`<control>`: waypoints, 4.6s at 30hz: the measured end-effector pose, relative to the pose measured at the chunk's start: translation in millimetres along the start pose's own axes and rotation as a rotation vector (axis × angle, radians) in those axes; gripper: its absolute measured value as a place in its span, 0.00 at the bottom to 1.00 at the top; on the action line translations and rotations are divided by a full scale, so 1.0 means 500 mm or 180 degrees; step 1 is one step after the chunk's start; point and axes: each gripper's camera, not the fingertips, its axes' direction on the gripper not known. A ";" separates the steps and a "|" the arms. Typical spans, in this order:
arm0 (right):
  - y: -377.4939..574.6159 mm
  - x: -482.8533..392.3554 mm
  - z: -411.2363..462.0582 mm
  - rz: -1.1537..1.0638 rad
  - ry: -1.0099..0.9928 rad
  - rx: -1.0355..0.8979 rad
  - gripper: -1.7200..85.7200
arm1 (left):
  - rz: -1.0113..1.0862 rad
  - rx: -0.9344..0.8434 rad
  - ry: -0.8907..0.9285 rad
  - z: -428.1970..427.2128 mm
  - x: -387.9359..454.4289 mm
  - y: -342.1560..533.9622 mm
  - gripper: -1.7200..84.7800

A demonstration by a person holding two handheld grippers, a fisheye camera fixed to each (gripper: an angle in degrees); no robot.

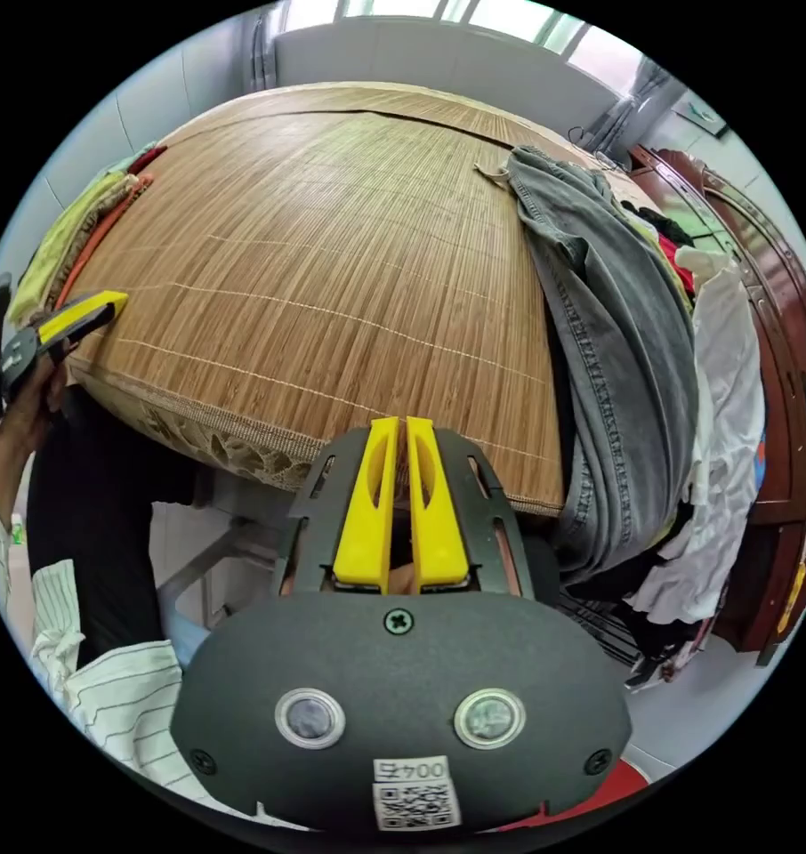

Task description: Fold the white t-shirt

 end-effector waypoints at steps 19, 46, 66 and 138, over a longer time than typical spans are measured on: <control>0.250 0.628 0.000 0.1545 0.0192 0.0672 0.18 | -0.0610 -0.0100 0.0660 0.071 -0.069 0.048 0.03; 0.479 1.015 -0.055 0.2022 -0.1302 0.1738 0.03 | -0.1763 0.0450 0.2318 -0.066 -0.270 0.185 0.05; 0.246 0.963 -0.582 0.0733 -0.3596 0.3528 0.02 | -0.1888 0.0807 0.2675 -0.144 -0.400 0.237 0.05; 0.190 0.432 -0.038 0.1061 -0.2728 0.1231 0.18 | -0.0524 0.0605 0.2831 0.074 -0.064 -0.246 0.06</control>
